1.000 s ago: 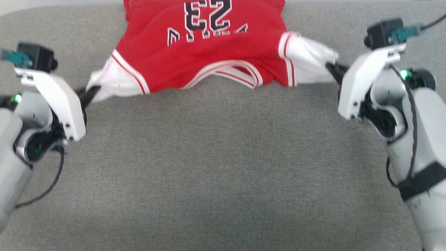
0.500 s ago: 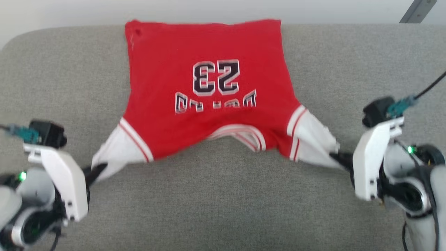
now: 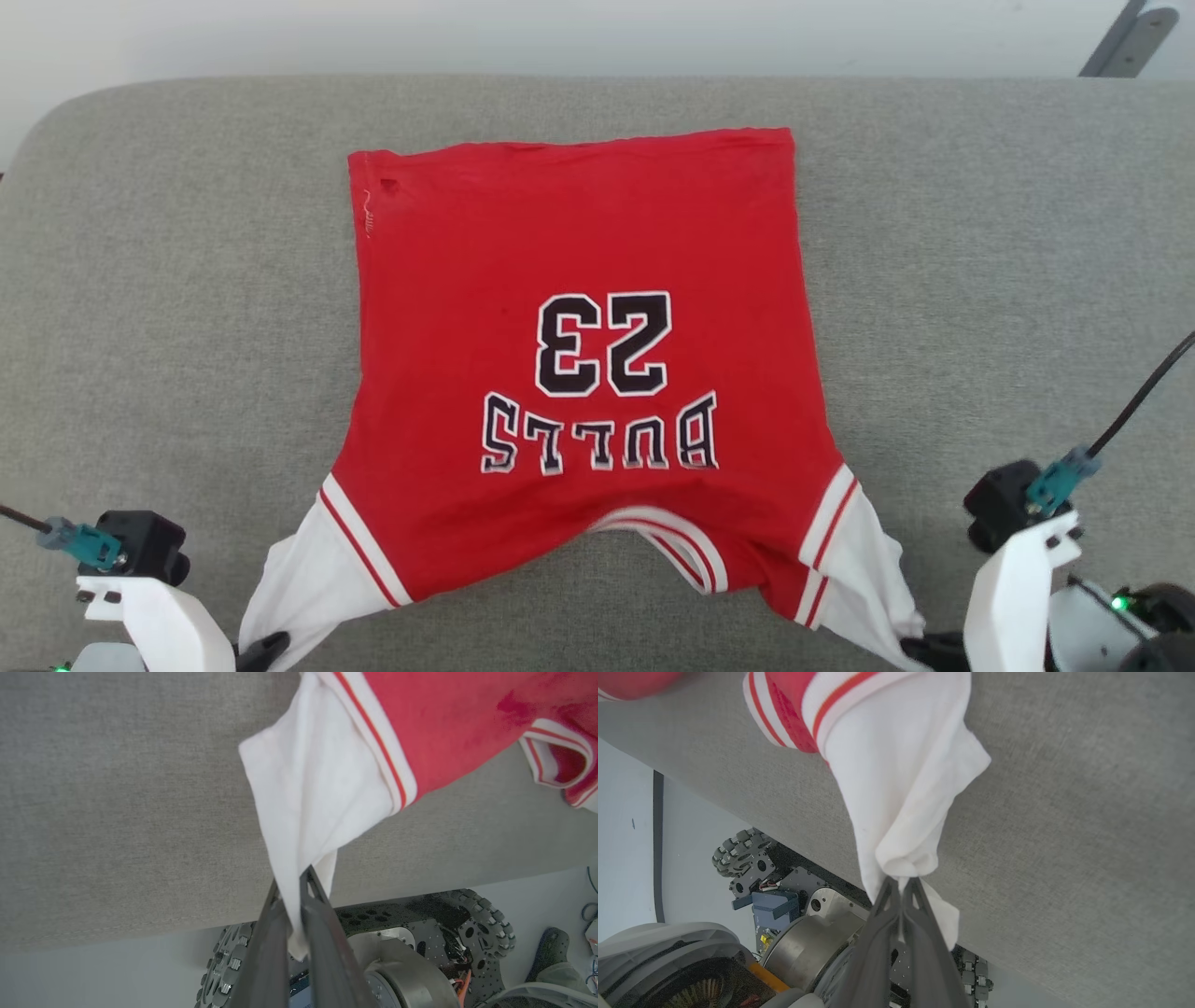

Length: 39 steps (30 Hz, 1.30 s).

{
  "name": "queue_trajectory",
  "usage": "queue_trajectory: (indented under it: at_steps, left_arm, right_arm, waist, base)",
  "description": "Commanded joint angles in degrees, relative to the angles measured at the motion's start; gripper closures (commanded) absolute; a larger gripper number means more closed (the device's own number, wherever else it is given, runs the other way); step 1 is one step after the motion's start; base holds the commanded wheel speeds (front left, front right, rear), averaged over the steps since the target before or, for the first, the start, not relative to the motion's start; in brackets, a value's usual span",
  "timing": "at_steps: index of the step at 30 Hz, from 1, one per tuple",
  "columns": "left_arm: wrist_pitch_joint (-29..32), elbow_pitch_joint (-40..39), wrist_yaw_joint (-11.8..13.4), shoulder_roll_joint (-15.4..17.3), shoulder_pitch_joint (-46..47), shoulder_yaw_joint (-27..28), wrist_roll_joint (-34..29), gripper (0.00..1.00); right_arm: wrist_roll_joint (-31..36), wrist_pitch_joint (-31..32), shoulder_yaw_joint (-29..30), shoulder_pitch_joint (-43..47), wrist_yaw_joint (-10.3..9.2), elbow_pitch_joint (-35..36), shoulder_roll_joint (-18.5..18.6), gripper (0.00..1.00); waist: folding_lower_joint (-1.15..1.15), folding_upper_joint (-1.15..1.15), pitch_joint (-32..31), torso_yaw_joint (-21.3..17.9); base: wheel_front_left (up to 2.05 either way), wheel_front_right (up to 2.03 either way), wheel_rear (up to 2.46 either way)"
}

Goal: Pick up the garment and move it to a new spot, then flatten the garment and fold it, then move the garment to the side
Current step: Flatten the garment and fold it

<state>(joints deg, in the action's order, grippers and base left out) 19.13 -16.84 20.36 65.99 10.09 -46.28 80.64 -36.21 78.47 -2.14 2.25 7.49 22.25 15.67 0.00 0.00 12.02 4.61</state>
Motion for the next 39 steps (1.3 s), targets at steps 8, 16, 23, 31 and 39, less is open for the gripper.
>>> queue_trajectory:
  at_steps: [8, 16, 23, 31, 39]
  left_arm:
    - [-1.1, 6.6, -2.9, -5.0, 1.7, -1.0, -1.5, 1.0]
    - [-2.7, 11.1, -6.4, -9.3, 5.2, -1.0, -3.8, 1.0]
    - [-4.5, 11.9, -8.4, -10.9, 6.3, -0.6, -4.9, 1.0]
    - [-4.3, 11.7, -9.4, -12.7, 8.9, -1.3, -6.8, 1.0]
    - [-3.4, 13.5, -11.7, -15.8, 12.5, -2.4, -8.6, 1.0]
  right_arm:
    - [7.3, -8.4, -4.0, 0.8, 0.0, -6.2, -1.1, 0.91]
    - [9.6, -14.9, -6.7, -2.9, -0.07, -13.1, -0.5, 0.0]
    - [9.9, -12.9, -1.1, -6.1, 0.0, -4.9, -2.3, 0.0]
    - [14.2, -15.6, 5.8, -17.5, 0.0, -1.8, -5.7, 0.0]
    - [18.2, -22.6, 8.2, -34.5, 0.0, -13.1, -6.2, 0.0]
  waist:
    - [0.0, 0.0, 2.5, 0.9]
    - [0.0, 0.0, 4.3, 1.1]
    - [0.0, 0.0, 5.5, 1.6]
    - [0.0, 0.0, 8.1, 3.9]
    - [0.0, 0.0, 10.7, 7.5]
  base:
    - [0.0, 0.0, 0.0]
    - [0.0, 0.0, 0.0]
    - [0.0, 0.0, 0.0]
    - [0.0, 0.0, 0.0]
    - [0.0, 0.0, 0.0]
